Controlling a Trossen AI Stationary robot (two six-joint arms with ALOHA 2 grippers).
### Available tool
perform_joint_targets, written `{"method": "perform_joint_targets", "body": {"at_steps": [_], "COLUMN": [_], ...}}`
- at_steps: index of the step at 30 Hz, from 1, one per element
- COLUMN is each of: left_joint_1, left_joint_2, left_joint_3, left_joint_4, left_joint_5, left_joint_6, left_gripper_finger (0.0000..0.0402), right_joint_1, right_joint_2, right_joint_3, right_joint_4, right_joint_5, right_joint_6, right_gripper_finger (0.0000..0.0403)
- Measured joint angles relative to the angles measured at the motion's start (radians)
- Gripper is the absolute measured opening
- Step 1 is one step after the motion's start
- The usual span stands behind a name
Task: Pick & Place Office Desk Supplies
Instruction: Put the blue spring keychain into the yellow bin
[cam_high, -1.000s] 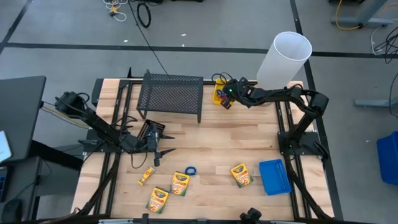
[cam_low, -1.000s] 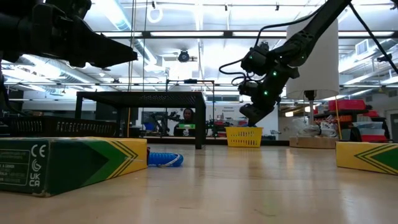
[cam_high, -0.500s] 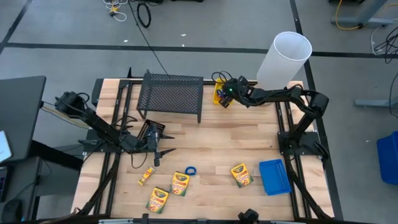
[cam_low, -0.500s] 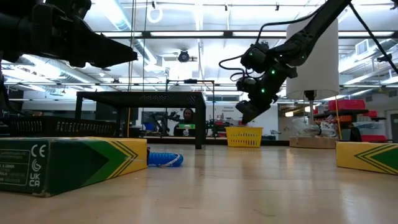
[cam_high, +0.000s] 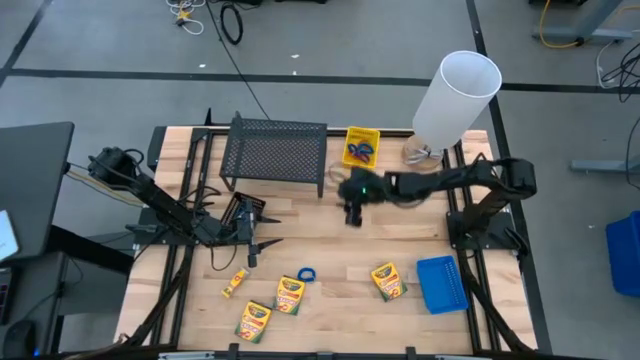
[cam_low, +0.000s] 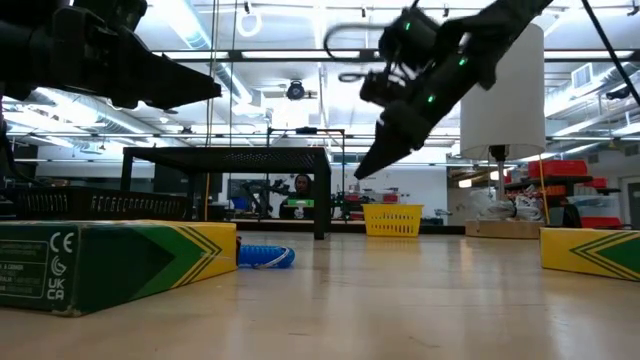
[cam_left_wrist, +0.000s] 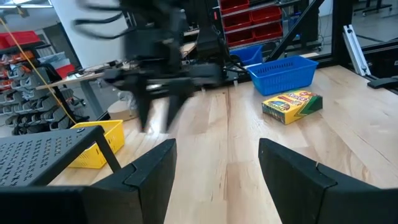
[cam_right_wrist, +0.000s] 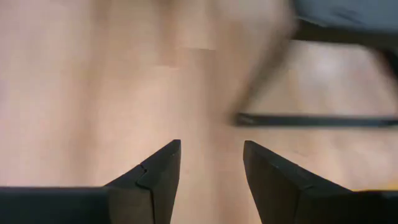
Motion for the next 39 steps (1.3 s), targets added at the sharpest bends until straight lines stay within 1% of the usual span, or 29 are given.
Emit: {"method": "perform_joint_targets", "body": {"at_steps": [6,11,14,16,19,22,26,29,33,39], "left_joint_1": [0.0,0.0,0.0,0.0,0.0,0.0,0.0,0.0,0.0,0.0], "left_joint_2": [0.0,0.0,0.0,0.0,0.0,0.001,0.001,0.001,0.001,0.001], "left_joint_3": [0.0,0.0,0.0,0.0,0.0,0.0,0.0,0.0,0.0,0.0], "left_joint_4": [0.0,0.001,0.005,0.009,0.013,0.015,0.018,0.019,0.024,0.03], "left_joint_5": [0.0,0.0,0.0,0.0,0.0,0.0,0.0,0.0,0.0,0.0], "left_joint_6": [0.0,0.0,0.0,0.0,0.0,0.001,0.006,0.007,0.011,0.014], "left_gripper_finger": [0.0234,0.0234,0.0234,0.0234,0.0234,0.0234,0.0234,0.0234,0.0234,0.0234], "right_joint_1": [0.175,0.253,0.27,0.27,0.277,0.291,0.31,0.322,0.338,0.366], "right_joint_2": [0.002,0.023,0.057,0.094,0.16,0.225,0.315,0.376,0.448,0.507], "right_joint_3": [0.001,0.003,0.004,0.007,0.053,0.119,0.224,0.291,0.335,0.371], "right_joint_4": [0.051,0.165,0.225,0.23,0.214,0.211,0.129,0.088,0.073,0.065], "right_joint_5": [-0.001,-0.048,-0.071,-0.088,-0.096,-0.103,-0.115,-0.103,-0.099,-0.093], "right_joint_6": [0.09,0.187,0.228,0.242,0.244,0.21,0.159,0.138,0.126,0.123], "right_gripper_finger": [0.0183,0.0183,0.0183,0.0183,0.0183,0.0183,0.0183,0.0183,0.0183,0.0183]}}
